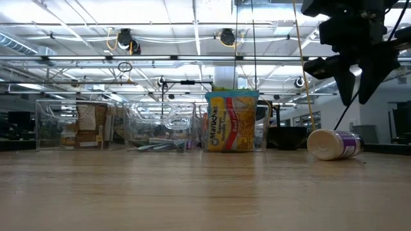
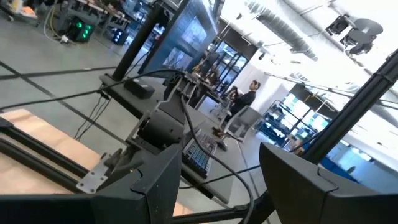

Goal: Pick & Place Food Item
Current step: Put the purple spice bottle into the left transparent bin

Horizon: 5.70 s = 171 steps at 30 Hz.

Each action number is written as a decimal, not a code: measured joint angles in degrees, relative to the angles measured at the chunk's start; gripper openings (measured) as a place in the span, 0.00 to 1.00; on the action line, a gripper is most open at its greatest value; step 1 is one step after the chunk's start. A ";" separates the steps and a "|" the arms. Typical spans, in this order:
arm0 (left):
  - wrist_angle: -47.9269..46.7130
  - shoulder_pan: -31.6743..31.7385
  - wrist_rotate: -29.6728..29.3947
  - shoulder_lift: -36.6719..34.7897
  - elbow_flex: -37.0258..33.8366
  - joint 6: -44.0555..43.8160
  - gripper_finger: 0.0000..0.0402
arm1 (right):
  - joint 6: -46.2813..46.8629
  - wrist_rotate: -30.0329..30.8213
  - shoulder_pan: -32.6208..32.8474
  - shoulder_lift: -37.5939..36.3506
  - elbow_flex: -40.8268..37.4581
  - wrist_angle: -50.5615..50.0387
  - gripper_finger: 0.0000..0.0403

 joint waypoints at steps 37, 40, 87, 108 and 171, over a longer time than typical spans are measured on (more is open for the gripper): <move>0.31 0.72 0.86 0.04 0.00 -0.67 0.56 | -5.70 7.41 -5.98 0.48 -16.16 17.00 0.79; 0.29 0.72 0.31 0.04 0.00 -0.65 0.56 | -5.84 7.36 -6.70 1.10 -16.46 17.35 0.78; -13.73 0.42 -3.77 0.04 -0.02 2.84 0.56 | 19.17 -22.65 -12.68 -2.57 13.99 20.75 0.48; -17.75 0.35 -3.79 -0.11 0.04 4.95 0.56 | 30.45 -35.84 -20.28 -2.08 13.84 31.90 0.48; -26.33 5.20 14.40 0.04 -0.07 -3.06 0.56 | 33.28 -35.77 -20.55 -1.66 13.99 34.82 0.47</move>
